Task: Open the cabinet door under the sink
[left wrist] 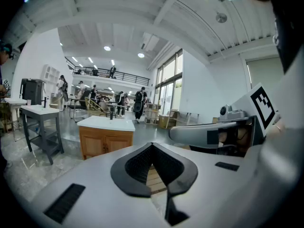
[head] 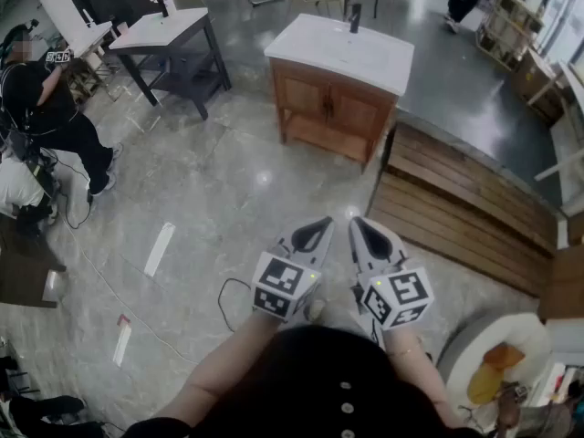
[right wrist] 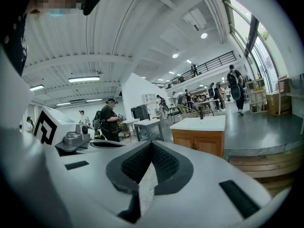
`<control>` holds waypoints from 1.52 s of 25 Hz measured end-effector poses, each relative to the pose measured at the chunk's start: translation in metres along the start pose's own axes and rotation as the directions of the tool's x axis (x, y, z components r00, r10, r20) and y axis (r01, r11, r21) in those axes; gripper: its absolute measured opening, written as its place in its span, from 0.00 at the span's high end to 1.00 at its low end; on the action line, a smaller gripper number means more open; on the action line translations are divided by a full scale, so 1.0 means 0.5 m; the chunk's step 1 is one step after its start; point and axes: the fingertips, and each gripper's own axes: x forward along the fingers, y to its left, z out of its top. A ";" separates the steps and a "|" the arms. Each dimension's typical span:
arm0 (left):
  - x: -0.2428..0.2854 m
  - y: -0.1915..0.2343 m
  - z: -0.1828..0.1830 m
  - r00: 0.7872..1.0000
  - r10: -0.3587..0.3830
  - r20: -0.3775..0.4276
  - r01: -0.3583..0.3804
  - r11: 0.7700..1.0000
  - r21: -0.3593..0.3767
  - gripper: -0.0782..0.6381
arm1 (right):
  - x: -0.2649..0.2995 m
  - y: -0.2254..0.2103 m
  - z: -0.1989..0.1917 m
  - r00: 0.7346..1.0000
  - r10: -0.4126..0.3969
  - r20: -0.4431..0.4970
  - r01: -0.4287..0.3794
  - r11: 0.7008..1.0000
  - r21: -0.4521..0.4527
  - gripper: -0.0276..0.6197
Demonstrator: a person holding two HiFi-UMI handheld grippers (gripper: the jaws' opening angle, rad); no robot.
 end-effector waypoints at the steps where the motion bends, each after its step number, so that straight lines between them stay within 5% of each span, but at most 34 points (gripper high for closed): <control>1: 0.003 0.001 -0.002 1.000 0.003 -0.003 -0.003 1.000 0.008 0.88 | 0.003 0.001 -0.002 1.000 0.006 0.003 -0.006 1.000 0.007 0.95; 18: 0.001 0.010 0.004 1.000 0.025 0.019 -0.025 1.000 -0.014 0.88 | -0.005 0.004 -0.001 1.000 0.019 0.003 -0.019 1.000 -0.001 0.95; 24: 0.013 -0.004 0.005 0.998 0.046 0.033 -0.045 0.998 -0.039 0.88 | -0.007 0.009 -0.018 0.995 0.093 -0.033 -0.094 0.995 -0.022 0.95; 38: 0.084 0.014 -0.044 0.999 0.043 -0.013 -0.044 0.995 -0.093 0.88 | 0.038 -0.060 -0.048 0.995 0.072 -0.065 -0.073 0.997 -0.007 0.95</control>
